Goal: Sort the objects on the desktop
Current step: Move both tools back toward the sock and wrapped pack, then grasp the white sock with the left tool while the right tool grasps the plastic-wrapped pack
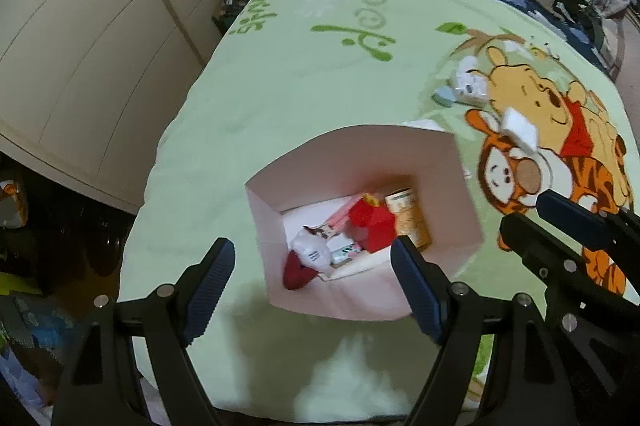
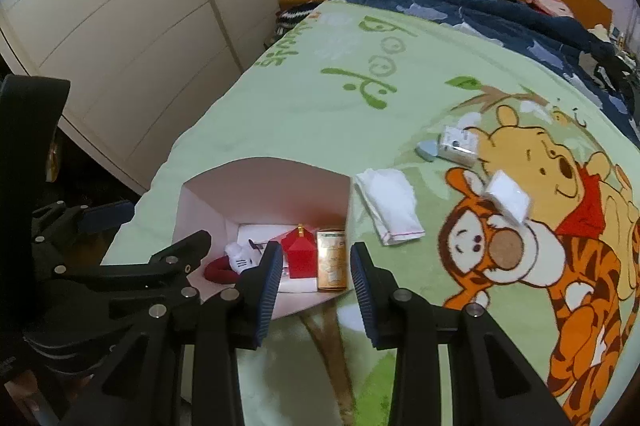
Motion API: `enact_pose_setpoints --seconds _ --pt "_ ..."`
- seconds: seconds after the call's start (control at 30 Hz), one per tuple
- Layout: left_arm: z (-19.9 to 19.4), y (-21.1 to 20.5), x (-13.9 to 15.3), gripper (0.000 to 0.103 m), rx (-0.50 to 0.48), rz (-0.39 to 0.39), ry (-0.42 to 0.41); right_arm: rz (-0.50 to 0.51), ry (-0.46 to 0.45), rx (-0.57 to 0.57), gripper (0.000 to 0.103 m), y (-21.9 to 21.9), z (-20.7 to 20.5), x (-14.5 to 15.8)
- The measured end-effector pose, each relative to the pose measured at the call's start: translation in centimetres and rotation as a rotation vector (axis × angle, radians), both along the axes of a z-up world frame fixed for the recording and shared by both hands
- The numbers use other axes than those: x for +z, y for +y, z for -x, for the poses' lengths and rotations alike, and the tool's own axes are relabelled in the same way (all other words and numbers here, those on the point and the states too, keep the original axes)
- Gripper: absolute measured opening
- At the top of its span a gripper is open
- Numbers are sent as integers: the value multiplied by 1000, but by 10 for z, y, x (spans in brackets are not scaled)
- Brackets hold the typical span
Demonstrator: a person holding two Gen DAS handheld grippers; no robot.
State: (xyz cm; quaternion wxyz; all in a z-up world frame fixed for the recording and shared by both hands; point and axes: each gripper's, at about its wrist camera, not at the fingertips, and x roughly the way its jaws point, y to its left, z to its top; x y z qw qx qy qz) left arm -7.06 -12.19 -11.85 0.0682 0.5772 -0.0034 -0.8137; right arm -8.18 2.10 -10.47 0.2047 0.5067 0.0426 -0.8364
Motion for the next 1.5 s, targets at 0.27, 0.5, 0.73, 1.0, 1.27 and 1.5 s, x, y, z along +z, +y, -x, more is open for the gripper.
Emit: enact_pose_setpoints --seconds 0.27,0.5,0.73,1.0,1.27,1.5 --pt "-21 37 14 81 -57 -27 18 44 22 -110 59 52 -24 11" --pt "-32 76 10 81 -123 -48 7 46 -7 -215 66 101 -40 0" --pt "-31 123 7 81 -197 -78 -1 -5 0 -301 66 146 -37 -4" --pt "0 200 -20 82 -243 -107 9 -115 68 -313 66 208 15 -25" --pt "74 234 -104 82 -98 -64 -41 -163 94 -189 66 235 100 -85" --pt "121 223 -173 82 47 -18 -82 -171 79 -89 66 234 160 -150"
